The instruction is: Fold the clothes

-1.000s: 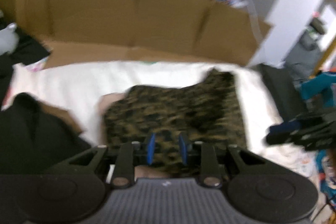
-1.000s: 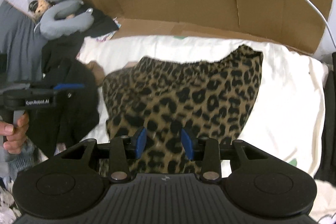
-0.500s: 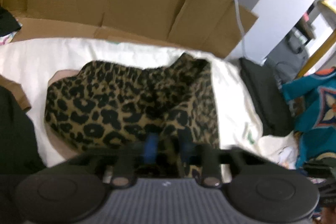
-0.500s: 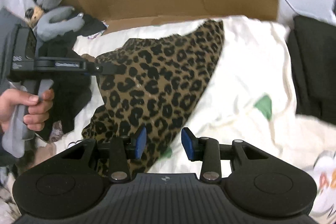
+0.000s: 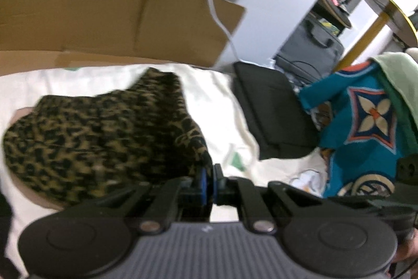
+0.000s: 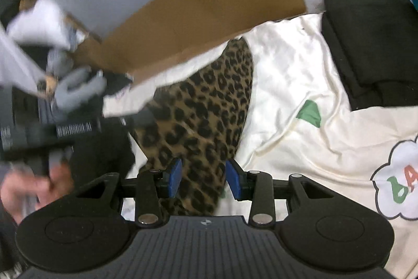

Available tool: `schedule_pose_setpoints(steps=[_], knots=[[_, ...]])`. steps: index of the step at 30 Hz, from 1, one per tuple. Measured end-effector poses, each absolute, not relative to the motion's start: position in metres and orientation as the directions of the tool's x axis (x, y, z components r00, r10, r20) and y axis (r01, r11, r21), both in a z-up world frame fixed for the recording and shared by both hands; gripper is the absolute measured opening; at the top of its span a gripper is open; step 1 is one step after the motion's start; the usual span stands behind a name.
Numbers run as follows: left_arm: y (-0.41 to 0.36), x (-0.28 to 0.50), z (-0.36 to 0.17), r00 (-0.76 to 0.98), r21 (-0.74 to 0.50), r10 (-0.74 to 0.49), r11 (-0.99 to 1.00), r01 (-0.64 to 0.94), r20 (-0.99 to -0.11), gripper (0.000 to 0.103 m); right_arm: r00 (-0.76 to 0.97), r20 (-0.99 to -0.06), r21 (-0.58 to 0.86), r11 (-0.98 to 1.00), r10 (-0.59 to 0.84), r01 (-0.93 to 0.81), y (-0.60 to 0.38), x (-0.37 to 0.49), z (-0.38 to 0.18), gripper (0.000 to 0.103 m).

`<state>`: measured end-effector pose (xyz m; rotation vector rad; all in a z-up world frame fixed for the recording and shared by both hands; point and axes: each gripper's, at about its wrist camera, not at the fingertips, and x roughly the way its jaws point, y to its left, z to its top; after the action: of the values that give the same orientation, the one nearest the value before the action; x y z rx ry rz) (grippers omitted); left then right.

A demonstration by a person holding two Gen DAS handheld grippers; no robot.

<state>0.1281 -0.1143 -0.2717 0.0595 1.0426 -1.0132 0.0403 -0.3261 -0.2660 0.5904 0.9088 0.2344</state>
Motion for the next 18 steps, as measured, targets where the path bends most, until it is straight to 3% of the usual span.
schedule_pose_setpoints(steps=[7,14,18], knots=[[-0.163,0.102,-0.291,-0.044,-0.481,-0.685,0.462,0.745,-0.727,0.008,0.620,-0.672,0.591,0.798,0.405,0.119,-0.357,0.032,-0.290,0.044],[-0.168,0.097,-0.306,-0.072,-0.457,-0.661,0.432,0.778,-0.747,0.035,0.603,-0.705,0.607,0.757,0.372,0.242,-0.384,0.024,-0.342,0.044],[-0.145,0.110,-0.311,-0.035,-0.429,-0.636,0.478,0.766,-0.771,0.036,0.582,-0.735,0.571,0.781,0.348,0.253,-0.386,0.024,-0.358,0.044]])
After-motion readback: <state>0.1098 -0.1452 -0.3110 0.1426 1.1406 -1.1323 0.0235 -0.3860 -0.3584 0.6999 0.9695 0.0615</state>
